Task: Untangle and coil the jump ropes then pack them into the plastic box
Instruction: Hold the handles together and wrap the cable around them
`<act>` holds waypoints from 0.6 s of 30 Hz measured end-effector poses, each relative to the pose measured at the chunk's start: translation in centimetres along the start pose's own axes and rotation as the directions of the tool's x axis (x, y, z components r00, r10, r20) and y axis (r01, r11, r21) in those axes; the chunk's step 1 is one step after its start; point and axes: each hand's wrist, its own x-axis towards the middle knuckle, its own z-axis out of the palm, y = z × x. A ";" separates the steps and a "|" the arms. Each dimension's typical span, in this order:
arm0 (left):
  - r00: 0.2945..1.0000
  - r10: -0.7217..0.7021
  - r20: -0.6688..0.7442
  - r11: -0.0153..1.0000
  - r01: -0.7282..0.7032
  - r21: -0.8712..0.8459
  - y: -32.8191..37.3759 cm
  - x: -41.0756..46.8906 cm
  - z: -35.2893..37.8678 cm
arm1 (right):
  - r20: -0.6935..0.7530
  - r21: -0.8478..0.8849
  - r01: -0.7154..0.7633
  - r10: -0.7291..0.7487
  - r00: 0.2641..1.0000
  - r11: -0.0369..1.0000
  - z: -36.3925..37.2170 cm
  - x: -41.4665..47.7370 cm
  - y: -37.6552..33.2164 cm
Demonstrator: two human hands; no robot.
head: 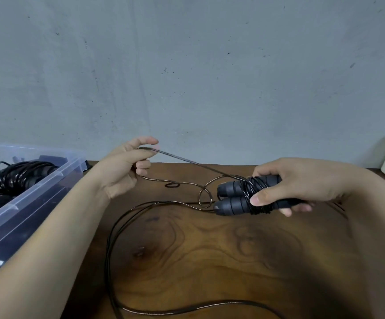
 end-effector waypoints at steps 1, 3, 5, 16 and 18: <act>0.998 -0.049 0.047 0.997 0.051 -0.058 0.0 0.0 0.1 | -0.020 -0.008 -0.015 0.015 1.000 1.000 -0.1 0.0 0.2; 0.997 -0.051 0.064 0.999 0.051 -0.008 -0.3 0.2 -0.2 | -0.051 -0.025 -0.045 0.043 0.998 0.999 -0.3 0.0 0.4; 0.994 0.088 -0.062 0.930 -0.060 0.362 -0.9 0.4 -0.7 | -0.067 -0.026 -0.065 0.063 0.996 0.998 -0.5 -0.1 0.6; 0.981 -0.175 -0.079 0.984 0.175 -0.015 -2.6 1.8 -2.2 | -0.121 0.016 -0.088 0.089 0.989 0.996 -1.1 -0.6 1.4; 0.983 -0.155 -0.099 0.982 0.164 0.098 -2.6 1.7 -2.3 | -0.140 -0.001 -0.099 0.098 0.985 0.995 -1.2 -0.5 1.4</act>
